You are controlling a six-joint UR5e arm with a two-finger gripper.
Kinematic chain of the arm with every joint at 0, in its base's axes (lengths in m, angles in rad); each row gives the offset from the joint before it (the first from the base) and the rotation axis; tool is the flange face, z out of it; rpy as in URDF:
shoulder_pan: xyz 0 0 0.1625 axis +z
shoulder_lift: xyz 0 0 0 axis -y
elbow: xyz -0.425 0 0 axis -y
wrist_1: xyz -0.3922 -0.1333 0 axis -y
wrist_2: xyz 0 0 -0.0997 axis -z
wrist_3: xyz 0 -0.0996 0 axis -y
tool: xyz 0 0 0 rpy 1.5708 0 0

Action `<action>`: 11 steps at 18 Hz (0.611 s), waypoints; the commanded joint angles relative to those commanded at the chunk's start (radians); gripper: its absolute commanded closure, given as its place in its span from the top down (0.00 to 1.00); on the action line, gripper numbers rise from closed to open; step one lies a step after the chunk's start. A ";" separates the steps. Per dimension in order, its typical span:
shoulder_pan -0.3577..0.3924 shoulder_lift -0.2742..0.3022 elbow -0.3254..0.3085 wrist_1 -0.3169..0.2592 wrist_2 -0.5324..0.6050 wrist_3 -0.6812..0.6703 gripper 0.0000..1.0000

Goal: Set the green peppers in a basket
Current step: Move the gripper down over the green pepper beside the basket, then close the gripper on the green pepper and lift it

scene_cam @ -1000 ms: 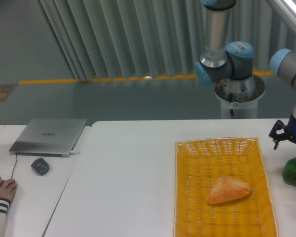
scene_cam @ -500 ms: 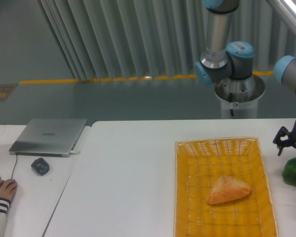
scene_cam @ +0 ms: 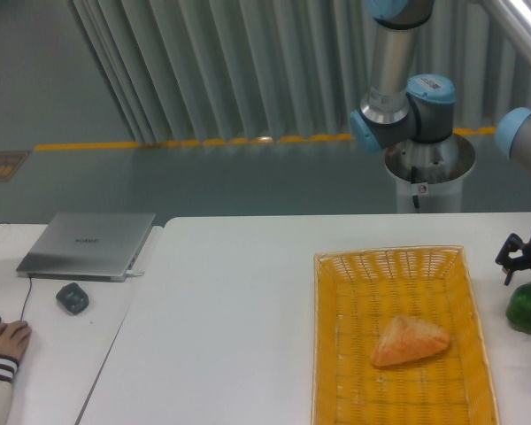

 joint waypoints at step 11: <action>-0.026 -0.043 -0.002 0.034 0.037 0.003 0.57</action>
